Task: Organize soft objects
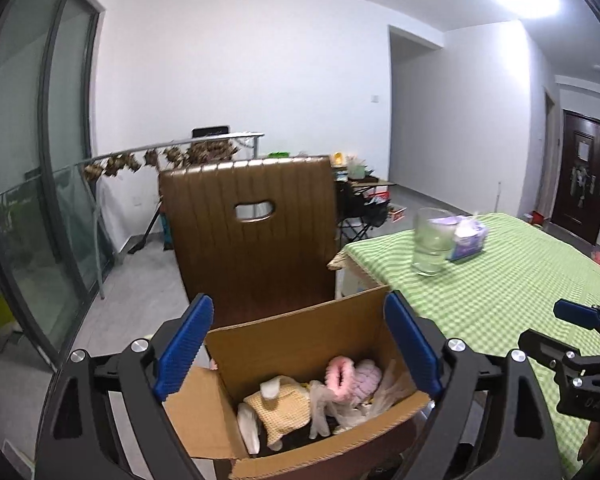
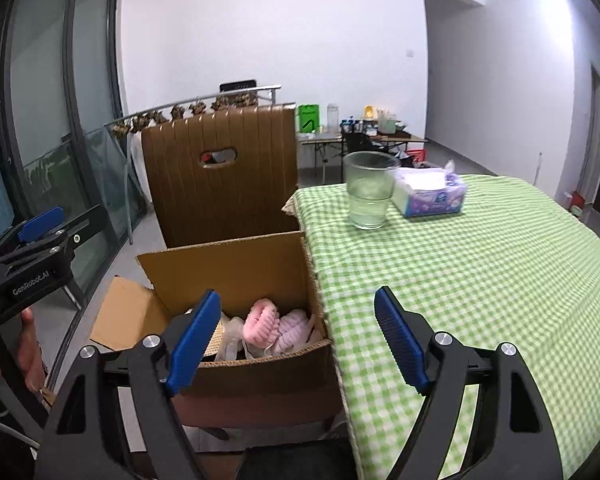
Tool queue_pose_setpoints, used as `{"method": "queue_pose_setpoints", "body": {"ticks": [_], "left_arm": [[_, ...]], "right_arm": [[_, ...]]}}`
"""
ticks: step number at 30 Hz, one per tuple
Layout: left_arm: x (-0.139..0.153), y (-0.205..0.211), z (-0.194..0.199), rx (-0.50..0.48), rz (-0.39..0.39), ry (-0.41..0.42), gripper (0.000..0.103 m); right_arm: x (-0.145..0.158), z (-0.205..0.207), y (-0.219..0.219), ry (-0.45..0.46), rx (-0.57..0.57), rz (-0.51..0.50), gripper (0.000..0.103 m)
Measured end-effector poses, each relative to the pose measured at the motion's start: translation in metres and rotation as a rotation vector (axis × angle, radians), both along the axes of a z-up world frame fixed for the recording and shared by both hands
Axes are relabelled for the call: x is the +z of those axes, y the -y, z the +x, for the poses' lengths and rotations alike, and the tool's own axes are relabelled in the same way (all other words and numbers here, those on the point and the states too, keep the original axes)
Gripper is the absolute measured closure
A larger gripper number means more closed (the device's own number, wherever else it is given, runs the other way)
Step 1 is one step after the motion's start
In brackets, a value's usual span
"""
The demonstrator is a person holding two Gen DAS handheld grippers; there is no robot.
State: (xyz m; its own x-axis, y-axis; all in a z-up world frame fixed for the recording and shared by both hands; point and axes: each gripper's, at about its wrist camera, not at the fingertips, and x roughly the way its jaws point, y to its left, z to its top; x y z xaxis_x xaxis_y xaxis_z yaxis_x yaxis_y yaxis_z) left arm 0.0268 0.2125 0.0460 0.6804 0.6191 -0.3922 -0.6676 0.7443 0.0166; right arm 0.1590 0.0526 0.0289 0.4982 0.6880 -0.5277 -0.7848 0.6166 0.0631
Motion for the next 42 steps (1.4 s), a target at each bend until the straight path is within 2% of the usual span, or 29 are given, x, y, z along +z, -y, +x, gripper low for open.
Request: {"method": "queue_pose_setpoints", "body": {"ticks": [4,8,15,18,22,28,34,42], "left_arm": [[0.006,0.024,0.005,-0.048,0.022,0.002,0.015],[0.012,0.055,0.018,-0.140,0.034,0.010,0.015],[0.026,0.124,0.057,-0.355,0.017,0.047,0.015],[0.031,0.163,0.076,-0.460,-0.004,0.062,0.015],[0.036,0.220,0.090,-0.608,-0.013,0.073,0.015],[0.036,0.281,0.092,-0.743,0.000,0.076,0.015],[0.031,0.317,0.083,-0.807,0.010,0.067,0.015],[0.033,0.331,0.065,-0.836,0.014,0.075,0.015]], "right_arm": [[0.009,0.000,0.034,0.018,-0.071,0.028,0.027],[0.018,0.002,0.081,0.042,-0.177,0.049,0.027],[0.037,-0.007,0.196,0.106,-0.457,0.042,0.027],[0.041,-0.017,0.248,0.121,-0.572,0.039,0.022],[0.042,-0.038,0.310,0.127,-0.709,0.004,0.022],[0.042,-0.079,0.383,0.138,-0.884,0.008,0.022],[0.044,-0.116,0.422,0.183,-1.010,0.003,0.022],[0.042,-0.131,0.432,0.185,-1.035,0.010,0.022]]}}
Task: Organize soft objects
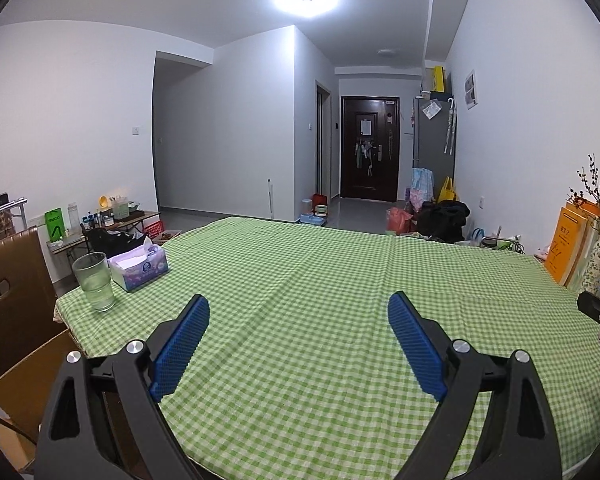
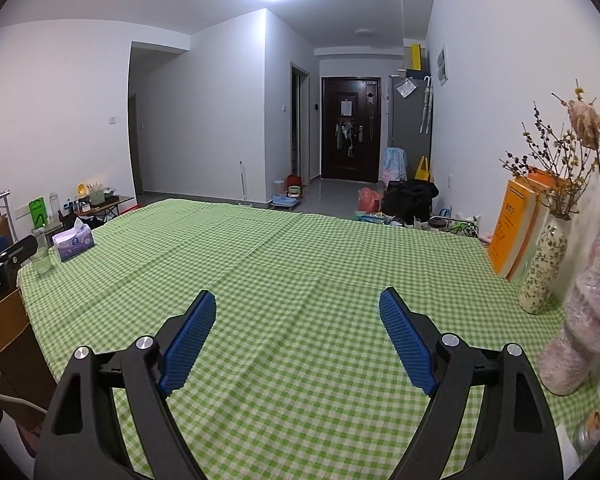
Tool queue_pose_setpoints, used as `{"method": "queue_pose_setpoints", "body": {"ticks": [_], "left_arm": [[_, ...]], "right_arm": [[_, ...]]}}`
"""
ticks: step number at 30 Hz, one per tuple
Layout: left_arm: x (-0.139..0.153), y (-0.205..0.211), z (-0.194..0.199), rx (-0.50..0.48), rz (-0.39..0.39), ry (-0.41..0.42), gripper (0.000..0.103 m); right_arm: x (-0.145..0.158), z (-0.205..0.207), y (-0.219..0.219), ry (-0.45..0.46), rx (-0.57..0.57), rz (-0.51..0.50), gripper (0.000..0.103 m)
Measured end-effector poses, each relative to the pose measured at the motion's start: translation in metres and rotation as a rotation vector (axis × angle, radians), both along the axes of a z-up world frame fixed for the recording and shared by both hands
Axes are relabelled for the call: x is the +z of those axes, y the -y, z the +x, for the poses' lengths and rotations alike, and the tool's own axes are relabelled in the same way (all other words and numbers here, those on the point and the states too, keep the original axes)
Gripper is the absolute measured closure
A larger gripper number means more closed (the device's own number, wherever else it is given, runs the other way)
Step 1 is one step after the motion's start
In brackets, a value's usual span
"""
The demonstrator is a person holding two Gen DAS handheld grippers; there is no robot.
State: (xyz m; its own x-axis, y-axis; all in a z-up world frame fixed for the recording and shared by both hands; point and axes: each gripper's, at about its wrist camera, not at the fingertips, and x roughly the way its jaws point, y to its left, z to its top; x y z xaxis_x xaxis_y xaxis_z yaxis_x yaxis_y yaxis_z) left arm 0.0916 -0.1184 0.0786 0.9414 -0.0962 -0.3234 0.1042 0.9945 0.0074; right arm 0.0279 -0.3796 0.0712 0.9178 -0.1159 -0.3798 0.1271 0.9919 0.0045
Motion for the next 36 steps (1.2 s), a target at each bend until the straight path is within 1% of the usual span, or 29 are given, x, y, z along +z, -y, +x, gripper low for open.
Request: {"method": "queue_pose_setpoints", "body": {"ticks": [14,19,22,24,26,27,31,36], "left_arm": [[0.006,-0.018,-0.028,0.014,-0.012,0.026,0.014],[0.007,-0.024,-0.061,0.019,-0.018,0.063,0.012],[0.001,-0.023,-0.082,0.031,-0.010,0.079,0.011],[-0.006,-0.020,-0.098,0.026,0.021,0.086,0.011],[-0.011,-0.019,-0.112,0.036,0.064,0.098,0.011],[-0.013,-0.019,-0.117,0.037,0.072,0.103,0.011],[-0.019,-0.027,-0.137,0.023,0.062,0.100,0.010],[-0.023,-0.038,-0.136,0.054,0.047,0.076,0.010]], "right_arm": [[0.009,-0.019,-0.017,0.032,0.036,-0.012,0.022],[0.007,-0.036,-0.031,0.045,0.057,-0.011,0.022],[0.004,-0.050,-0.043,0.056,0.076,-0.020,0.022],[0.001,-0.062,-0.051,0.067,0.088,-0.024,0.020],[0.000,-0.071,-0.059,0.071,0.107,-0.030,0.020],[-0.001,-0.079,-0.064,0.075,0.121,-0.032,0.020],[-0.003,-0.092,-0.078,0.069,0.158,-0.043,0.020],[-0.007,-0.091,-0.087,0.051,0.178,-0.052,0.020]]}}
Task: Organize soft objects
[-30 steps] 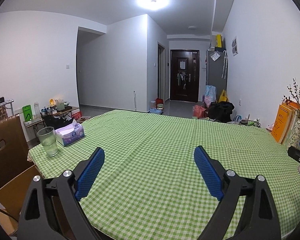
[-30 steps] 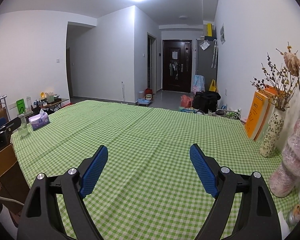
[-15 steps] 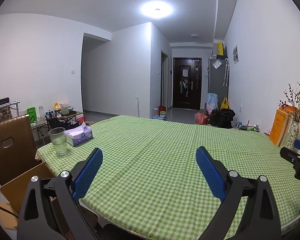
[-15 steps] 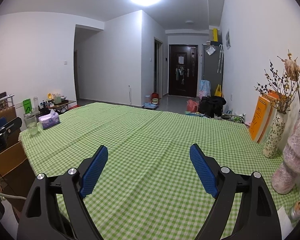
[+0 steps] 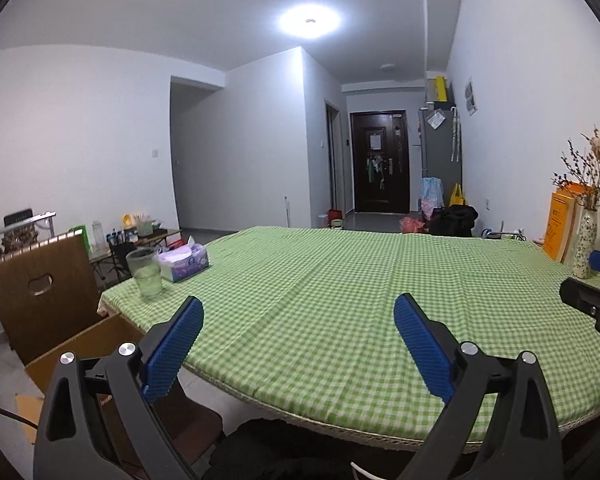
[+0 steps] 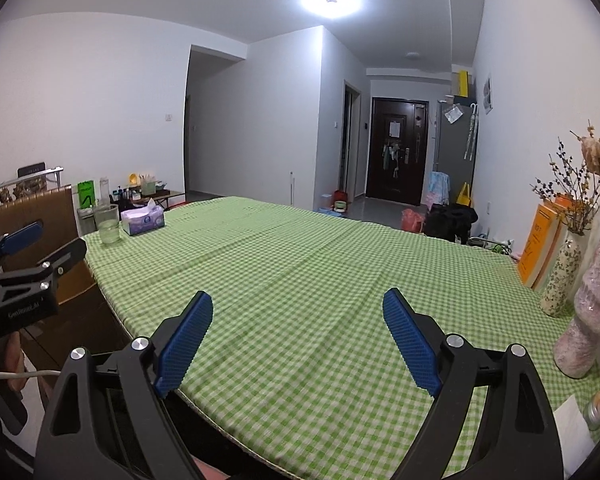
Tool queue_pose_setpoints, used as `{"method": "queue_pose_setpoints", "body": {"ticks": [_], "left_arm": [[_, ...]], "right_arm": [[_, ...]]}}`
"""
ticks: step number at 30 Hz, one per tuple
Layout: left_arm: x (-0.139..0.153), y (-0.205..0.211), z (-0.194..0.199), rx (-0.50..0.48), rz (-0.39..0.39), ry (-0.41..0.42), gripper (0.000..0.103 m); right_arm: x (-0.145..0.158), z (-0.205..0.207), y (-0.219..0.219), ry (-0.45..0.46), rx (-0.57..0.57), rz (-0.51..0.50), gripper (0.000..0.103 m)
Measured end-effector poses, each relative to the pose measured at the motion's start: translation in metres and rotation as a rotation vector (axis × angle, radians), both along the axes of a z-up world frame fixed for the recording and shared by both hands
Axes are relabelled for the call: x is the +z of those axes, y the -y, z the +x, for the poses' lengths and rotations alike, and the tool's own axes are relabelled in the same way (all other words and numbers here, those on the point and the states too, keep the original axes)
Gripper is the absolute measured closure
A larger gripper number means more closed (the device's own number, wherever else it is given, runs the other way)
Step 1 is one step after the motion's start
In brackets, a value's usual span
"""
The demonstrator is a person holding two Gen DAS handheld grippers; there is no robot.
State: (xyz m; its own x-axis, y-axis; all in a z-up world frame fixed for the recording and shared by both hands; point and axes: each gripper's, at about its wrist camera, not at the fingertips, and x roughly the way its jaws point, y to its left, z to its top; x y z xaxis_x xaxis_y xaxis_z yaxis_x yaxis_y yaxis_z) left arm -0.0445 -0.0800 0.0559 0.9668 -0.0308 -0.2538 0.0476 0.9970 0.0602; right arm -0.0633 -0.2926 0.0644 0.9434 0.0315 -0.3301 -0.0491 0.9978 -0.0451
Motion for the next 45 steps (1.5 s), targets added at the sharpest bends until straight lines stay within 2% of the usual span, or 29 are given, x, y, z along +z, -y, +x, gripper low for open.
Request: {"method": "queue_pose_setpoints", "body": {"ticks": [10,45], "left_arm": [[0.001,-0.012,0.005,0.033,-0.024,-0.007,0.010],[0.002,-0.006,0.007,0.017,-0.009,-0.015,0.009]], "right_arm": [[-0.004,0.008,0.001,-0.027,-0.024,0.028,0.017],[-0.004,0.003,0.005,-0.008,-0.046,0.027,0.017]]}}
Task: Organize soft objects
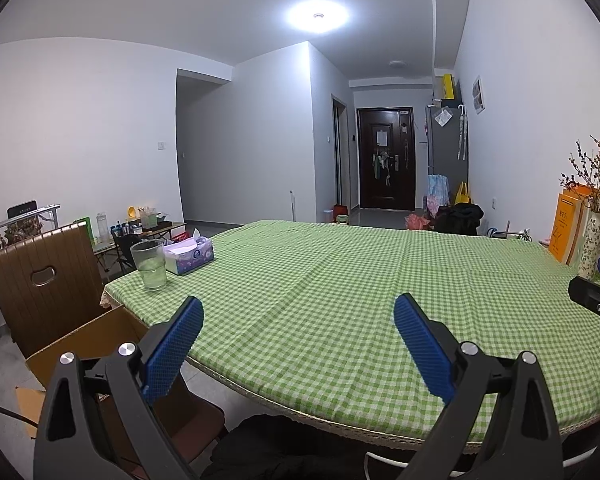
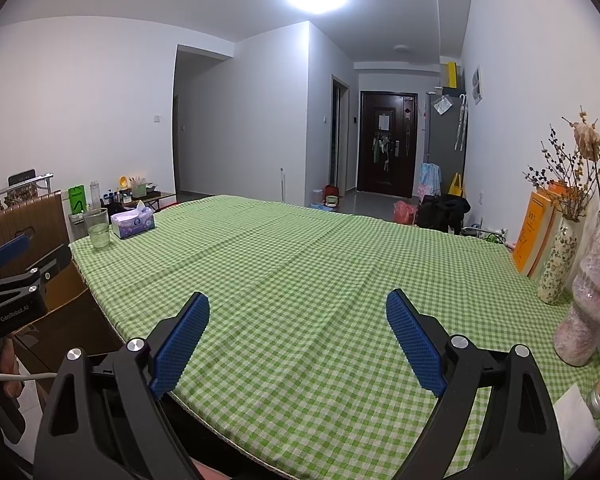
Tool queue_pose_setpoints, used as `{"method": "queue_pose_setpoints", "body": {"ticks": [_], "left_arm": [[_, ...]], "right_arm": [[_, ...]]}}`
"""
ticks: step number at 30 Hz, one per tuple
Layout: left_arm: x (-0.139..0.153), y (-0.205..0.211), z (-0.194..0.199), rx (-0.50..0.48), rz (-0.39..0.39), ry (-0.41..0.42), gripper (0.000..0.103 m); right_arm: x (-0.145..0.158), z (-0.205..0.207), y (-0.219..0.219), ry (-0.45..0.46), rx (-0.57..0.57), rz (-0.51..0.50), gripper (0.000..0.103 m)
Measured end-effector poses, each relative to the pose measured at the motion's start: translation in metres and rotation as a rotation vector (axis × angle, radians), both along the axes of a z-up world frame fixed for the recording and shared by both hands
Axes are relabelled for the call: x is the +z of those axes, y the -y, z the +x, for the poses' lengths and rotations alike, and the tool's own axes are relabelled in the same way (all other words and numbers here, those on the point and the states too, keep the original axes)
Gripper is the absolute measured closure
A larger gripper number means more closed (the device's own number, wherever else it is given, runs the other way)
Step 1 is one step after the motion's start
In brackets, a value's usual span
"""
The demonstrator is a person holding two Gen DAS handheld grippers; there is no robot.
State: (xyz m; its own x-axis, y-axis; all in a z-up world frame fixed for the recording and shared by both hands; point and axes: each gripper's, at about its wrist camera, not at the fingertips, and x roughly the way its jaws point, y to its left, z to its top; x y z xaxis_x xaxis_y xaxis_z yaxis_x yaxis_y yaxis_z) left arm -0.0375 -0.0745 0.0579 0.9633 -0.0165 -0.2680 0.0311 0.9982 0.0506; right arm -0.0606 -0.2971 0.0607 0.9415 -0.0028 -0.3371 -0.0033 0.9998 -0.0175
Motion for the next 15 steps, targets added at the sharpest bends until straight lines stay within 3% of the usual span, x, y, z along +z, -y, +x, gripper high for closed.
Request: {"method": "queue_pose_setpoints", "body": {"ticks": [10,15], "left_arm": [[-0.0007,-0.0044,0.0059,-0.025,-0.067,-0.042,0.008],[-0.0037,-0.0018,0.0084,-0.040,-0.051,-0.055,0.008]], "right_arm": [[-0.0009,-0.0009,0.0027,-0.001,-0.010,0.007,0.017],[-0.0020,-0.0004,0.0045,-0.006,-0.015,0.011,0.017]]}}
